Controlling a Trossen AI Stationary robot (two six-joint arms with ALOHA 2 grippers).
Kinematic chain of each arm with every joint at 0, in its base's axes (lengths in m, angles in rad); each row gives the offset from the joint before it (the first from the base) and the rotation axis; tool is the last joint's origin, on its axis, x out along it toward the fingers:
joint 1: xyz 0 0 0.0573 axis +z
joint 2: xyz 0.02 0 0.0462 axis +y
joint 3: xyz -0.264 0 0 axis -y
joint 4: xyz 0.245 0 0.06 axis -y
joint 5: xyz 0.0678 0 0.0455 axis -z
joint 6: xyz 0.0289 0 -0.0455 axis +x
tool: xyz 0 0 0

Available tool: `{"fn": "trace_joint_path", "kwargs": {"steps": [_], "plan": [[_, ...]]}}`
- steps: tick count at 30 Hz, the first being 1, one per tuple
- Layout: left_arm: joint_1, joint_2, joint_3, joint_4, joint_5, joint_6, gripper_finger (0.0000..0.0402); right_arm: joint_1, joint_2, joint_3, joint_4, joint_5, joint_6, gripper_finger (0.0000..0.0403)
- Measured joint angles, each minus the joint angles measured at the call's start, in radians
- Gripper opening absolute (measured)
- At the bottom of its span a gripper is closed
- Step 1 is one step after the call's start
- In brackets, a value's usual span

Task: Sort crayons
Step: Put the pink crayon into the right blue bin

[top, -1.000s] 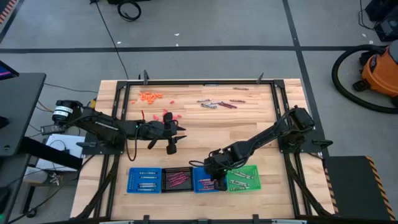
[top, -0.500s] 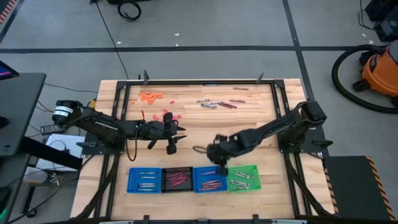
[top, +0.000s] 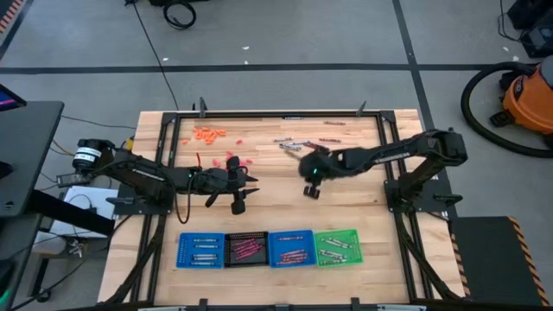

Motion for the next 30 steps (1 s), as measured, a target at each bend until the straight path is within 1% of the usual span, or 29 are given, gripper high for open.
{"fn": "trace_joint_path", "kwargs": {"steps": [5, 9, 12, 17, 19, 23, 27, 30], "plan": [[0.0, 0.0, 0.0, -0.002, 0.0, 0.0, 0.0155, -0.181, -0.089, -0.127, 0.004, -0.001, -0.034, 0.009], [0.0, 0.0, 0.0, -0.002, 0.0, 0.0, 0.0155, -0.33, -0.122, -0.164, 0.0, -0.007, -0.101, 0.009], [0.0, 0.0, 0.0, -0.002, 0.0, -0.001, 0.0155, -0.435, -0.117, -0.165, -0.008, -0.03, -0.186, 0.009], [0.0, 0.0, 0.0, -0.011, 0.0, 0.0, 0.0155, -0.591, -0.061, -0.148, -0.001, -0.132, -0.321, 0.009], [0.0, 0.0, 0.0, -0.014, 0.0, 0.0, 0.0155, -0.636, -0.028, -0.138, 0.003, -0.153, -0.371, 0.009], [0.0, 0.0, 0.0, -0.015, 0.0, 0.0, 0.0155, -0.687, 0.028, -0.115, 0.017, -0.17, -0.453, 0.009], [0.0, 0.0, 0.0, -0.016, 0.0, 0.001, 0.0155, -0.712, 0.048, -0.101, 0.017, -0.178, -0.499, 0.009], [0.0, 0.0, 0.0, -0.016, 0.0, 0.006, 0.0155, -0.729, 0.048, -0.101, 0.015, -0.225, -0.517, 0.009]]}}
